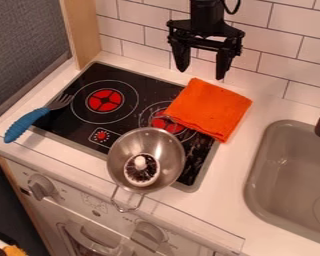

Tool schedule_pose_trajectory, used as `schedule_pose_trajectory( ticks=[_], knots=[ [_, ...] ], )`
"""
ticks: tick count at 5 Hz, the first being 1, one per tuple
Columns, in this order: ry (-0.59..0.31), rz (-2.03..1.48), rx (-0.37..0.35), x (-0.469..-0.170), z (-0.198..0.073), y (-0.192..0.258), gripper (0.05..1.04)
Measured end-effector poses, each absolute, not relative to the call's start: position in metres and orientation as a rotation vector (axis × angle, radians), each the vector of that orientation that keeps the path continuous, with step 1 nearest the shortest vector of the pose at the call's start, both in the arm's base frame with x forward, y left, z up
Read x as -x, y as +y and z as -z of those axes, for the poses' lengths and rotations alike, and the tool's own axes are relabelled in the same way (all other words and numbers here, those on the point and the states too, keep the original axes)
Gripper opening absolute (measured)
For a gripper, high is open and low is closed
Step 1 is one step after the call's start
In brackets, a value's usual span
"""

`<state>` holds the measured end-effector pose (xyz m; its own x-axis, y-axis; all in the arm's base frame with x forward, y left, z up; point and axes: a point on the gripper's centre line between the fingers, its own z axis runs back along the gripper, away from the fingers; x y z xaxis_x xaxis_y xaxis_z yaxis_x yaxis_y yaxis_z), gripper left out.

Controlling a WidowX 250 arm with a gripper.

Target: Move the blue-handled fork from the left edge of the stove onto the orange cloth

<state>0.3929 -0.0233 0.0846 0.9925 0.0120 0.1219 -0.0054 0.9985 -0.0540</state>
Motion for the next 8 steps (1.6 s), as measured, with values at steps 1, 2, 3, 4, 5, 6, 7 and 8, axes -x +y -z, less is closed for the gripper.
schedule_pose_trajectory(
  ticks=[1, 2, 3, 4, 5, 6, 7, 8],
  knots=[
    [-0.072, -0.016, 0.049, -0.388, -0.067, -0.023, 0.999],
    [0.028, -0.087, -0.031, -0.360, -0.055, 0.012, 0.999],
    [-0.014, -0.186, -0.078, -0.328, -0.077, 0.070, 0.999],
    [-0.006, -0.102, -0.133, -0.297, -0.083, 0.108, 0.999],
    [-0.064, -0.011, -0.103, -0.281, -0.070, 0.149, 0.999],
    [-0.156, 0.081, -0.033, -0.273, -0.056, 0.162, 0.999],
    [-0.177, 0.141, 0.016, -0.261, -0.038, 0.174, 0.999],
    [-0.153, 0.128, 0.029, -0.256, -0.025, 0.177, 0.999]
  ],
)
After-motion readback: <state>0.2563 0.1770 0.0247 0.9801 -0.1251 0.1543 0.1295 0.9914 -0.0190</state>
